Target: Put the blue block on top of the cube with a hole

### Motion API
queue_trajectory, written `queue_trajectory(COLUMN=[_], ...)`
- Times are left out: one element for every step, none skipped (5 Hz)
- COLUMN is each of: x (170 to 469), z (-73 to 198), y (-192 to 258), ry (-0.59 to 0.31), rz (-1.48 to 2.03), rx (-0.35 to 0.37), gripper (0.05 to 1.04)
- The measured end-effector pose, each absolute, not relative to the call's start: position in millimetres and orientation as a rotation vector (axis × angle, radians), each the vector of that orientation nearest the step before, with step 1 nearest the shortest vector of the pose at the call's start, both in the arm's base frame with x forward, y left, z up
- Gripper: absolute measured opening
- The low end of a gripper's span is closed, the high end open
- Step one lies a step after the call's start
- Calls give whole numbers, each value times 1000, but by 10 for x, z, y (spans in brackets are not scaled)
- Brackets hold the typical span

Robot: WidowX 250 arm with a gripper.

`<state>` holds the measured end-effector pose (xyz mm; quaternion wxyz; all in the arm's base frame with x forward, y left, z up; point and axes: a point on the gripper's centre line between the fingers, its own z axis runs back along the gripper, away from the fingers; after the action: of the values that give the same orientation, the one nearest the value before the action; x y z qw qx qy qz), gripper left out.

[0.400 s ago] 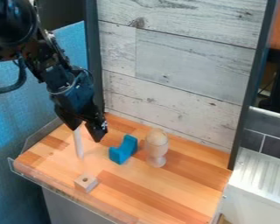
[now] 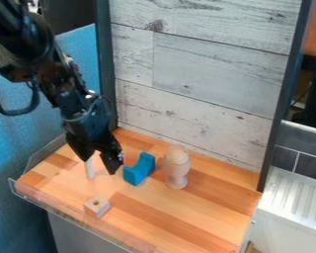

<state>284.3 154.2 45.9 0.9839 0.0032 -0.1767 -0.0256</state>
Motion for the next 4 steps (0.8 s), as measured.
queue_trajectory(x=[2969, 3145, 3298, 3356], z=[351, 222, 51, -47], y=[1599, 1557, 1559, 1571], ry=[-333, -317, -302, -303], rz=[-25, -14, 0, 4], rx=[28, 41, 62, 80], gripper=[1001, 1001, 1001, 1001])
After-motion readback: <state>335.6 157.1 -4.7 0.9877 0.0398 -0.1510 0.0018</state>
